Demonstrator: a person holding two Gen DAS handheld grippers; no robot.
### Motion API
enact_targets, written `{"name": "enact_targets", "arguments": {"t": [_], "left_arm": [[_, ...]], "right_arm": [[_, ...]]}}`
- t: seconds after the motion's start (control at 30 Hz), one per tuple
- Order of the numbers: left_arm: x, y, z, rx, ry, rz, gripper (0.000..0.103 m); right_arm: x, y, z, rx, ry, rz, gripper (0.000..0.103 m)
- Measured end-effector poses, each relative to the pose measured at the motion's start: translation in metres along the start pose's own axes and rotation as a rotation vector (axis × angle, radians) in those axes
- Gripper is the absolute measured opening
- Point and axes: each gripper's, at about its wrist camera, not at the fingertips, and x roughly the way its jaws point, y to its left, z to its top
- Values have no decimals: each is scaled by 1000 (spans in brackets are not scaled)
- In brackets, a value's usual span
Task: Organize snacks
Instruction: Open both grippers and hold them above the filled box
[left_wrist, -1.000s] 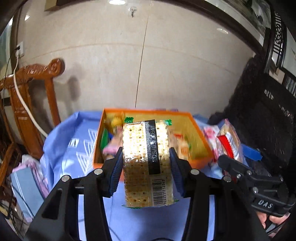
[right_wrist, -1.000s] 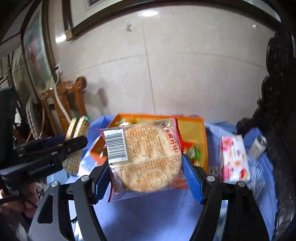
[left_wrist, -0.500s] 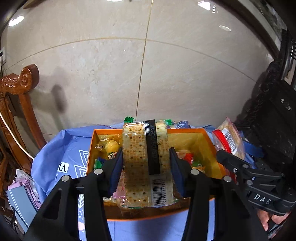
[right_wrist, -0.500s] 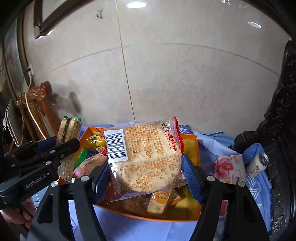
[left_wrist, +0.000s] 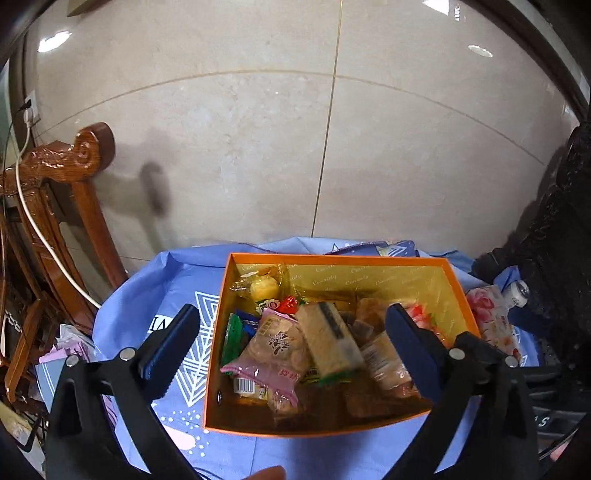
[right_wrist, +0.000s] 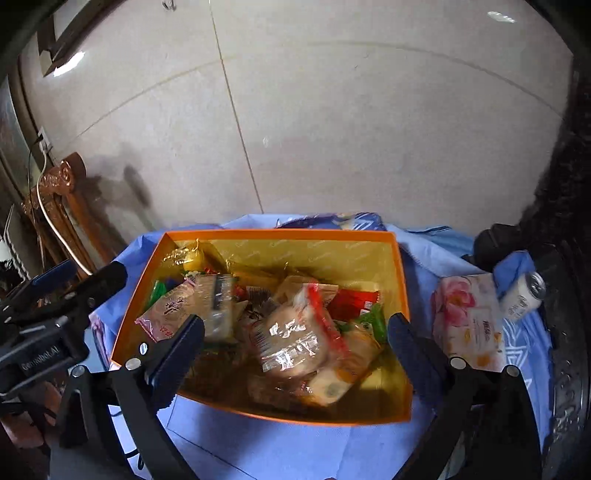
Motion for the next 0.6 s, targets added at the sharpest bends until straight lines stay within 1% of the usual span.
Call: {"name": "enact_targets", "arguments": {"t": [0.17,0.27,0.6], "left_arm": [[-18,-3,-5,23,-10,15,99],[-29,-6,-10,26,-13,18,99],[-46,-9,-19,38,-6,22,99]], "right_arm": [[-16,5,-13,-5,-6,-18,100],[-24,4,-17,13,-11,-21,100],[-39,1,-26,39,-13,-29,100]]}}
